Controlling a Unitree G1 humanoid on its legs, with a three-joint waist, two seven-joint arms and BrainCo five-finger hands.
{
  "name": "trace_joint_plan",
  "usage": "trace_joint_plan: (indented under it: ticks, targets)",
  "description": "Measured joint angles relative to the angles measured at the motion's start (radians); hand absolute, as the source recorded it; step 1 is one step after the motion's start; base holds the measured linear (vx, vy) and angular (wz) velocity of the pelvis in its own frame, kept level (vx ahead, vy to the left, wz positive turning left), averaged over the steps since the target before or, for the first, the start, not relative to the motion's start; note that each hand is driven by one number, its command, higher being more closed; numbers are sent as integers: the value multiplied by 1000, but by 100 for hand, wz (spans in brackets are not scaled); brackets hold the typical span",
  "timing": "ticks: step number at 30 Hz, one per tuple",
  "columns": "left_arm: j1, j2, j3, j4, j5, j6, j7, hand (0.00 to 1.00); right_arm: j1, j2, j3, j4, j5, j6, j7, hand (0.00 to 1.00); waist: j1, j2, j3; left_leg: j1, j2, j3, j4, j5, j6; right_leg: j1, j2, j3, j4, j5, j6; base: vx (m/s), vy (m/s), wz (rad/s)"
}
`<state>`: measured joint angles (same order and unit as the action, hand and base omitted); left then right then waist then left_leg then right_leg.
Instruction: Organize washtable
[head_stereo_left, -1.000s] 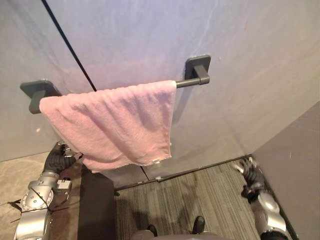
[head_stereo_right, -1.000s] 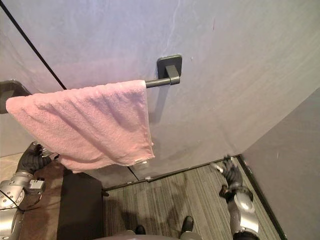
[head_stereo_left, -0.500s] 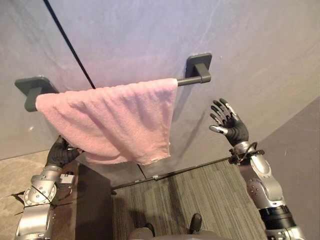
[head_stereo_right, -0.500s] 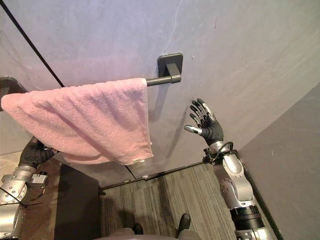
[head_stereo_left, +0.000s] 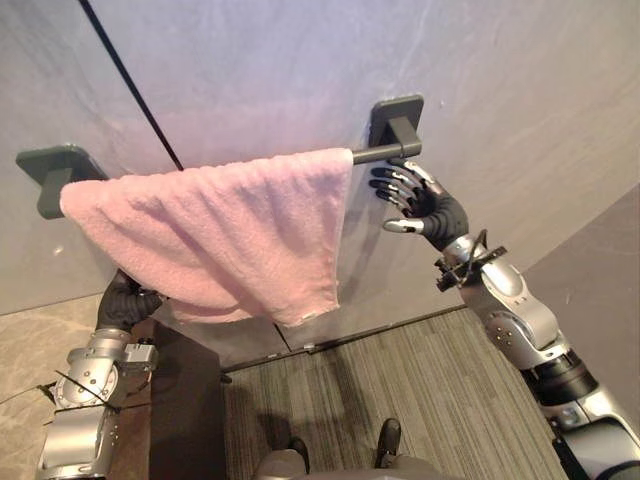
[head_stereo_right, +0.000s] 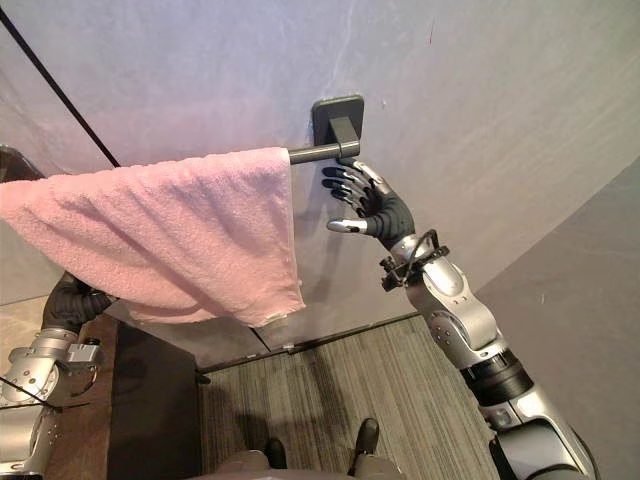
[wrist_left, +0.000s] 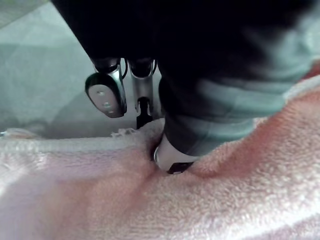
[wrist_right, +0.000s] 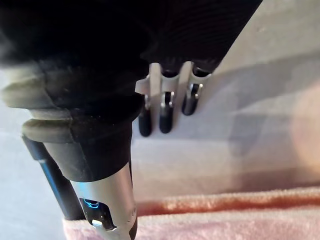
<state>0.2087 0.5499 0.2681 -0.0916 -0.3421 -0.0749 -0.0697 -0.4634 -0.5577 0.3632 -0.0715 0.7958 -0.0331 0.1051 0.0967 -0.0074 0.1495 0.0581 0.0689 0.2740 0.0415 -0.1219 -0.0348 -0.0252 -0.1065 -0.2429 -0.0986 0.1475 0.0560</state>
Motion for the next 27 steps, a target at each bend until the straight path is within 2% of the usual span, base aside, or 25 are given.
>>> trace_joint_plan:
  ticks: [4,9,11,12,20,27]
  targets:
    - [-37,0,-39,0,-1,0,9,100,-90,26,129,22,19,6,6,0,26,-1,0,-2,1,-4,0,2,-2,0,-1,-4,0,6,-2,-21,0,4]
    - [-57,0,-50,0,-3,0,12,100,-156,113,229,91,17,13,8,0,27,-1,-1,-9,-2,-21,2,5,3,-3,-4,-16,0,18,2,-13,10,12]
    - [-67,0,-68,0,-14,0,21,100,-175,142,261,108,-4,20,7,0,32,-1,-1,-16,-1,-25,4,9,5,-9,-3,-23,0,31,-8,-13,13,7]
    - [-67,0,-70,0,-15,0,23,100,-182,148,269,113,-9,20,8,100,32,-1,-1,-18,-1,-25,3,10,6,-11,-3,-25,0,34,-9,-32,11,3]
    - [-74,-8,-72,0,-20,0,40,100,-214,198,270,185,-63,20,-14,100,29,-2,-1,-20,-5,-25,1,14,10,-13,-7,-28,0,43,-6,-39,1,1]
    - [-83,-68,-67,2,2,7,57,100,-202,230,211,195,-169,21,-42,100,25,-2,-1,-16,-5,-22,-2,19,7,-13,-6,-23,0,43,-6,-32,-12,-3]
